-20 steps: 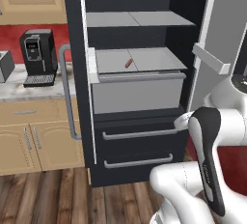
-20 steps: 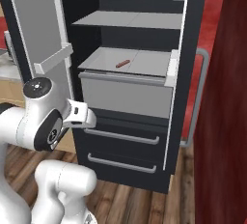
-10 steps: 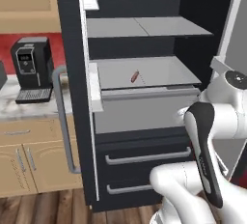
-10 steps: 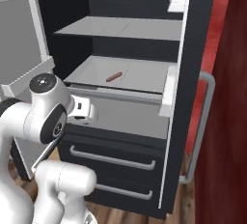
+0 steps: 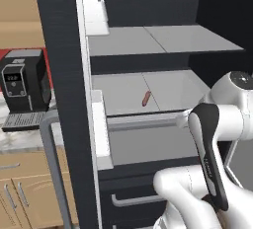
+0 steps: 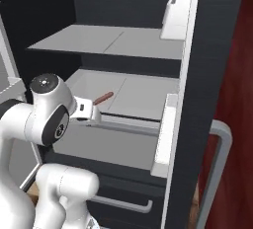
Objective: Move the hot dog bun to the plate on the dining table and place the condiment next to that plate. Then navigate to the fridge and take the sausage and place it on the plate as well.
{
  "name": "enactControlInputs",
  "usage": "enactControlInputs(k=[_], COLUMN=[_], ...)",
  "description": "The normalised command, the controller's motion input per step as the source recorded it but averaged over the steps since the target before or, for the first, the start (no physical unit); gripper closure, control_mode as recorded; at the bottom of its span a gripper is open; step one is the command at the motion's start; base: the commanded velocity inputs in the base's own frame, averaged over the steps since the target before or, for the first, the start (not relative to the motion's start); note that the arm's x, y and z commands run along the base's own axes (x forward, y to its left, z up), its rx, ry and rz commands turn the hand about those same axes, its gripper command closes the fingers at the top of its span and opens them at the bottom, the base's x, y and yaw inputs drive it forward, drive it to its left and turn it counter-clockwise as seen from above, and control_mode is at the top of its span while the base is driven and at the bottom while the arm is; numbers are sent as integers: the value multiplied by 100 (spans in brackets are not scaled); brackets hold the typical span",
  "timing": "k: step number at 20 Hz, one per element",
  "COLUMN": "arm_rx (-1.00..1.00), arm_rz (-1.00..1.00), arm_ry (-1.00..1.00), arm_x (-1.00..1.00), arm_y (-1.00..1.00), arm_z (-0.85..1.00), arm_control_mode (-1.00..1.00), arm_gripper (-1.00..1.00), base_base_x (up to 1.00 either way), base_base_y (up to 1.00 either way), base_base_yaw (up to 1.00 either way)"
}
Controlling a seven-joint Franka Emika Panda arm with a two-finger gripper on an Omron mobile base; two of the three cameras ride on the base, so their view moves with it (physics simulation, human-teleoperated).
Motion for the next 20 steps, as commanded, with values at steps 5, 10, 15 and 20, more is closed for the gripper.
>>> enactControlInputs(k=[5, 10, 15, 20], arm_rx=[0, 0, 0, 0], arm_rz=[0, -3, -17, -18], arm_ry=[0, -1, -9, -9], arm_x=[0, 14, 80, 83], arm_y=[0, 13, 54, 57], arm_z=[0, 0, -2, -1], arm_control_mode=[100, -100, -100, -100], arm_gripper=[-100, -100, -100, -100], base_base_x=[71, 51, 0, 0], base_base_y=[16, 31, 0, 0], base_base_yaw=[-4, -8, 0, 0])
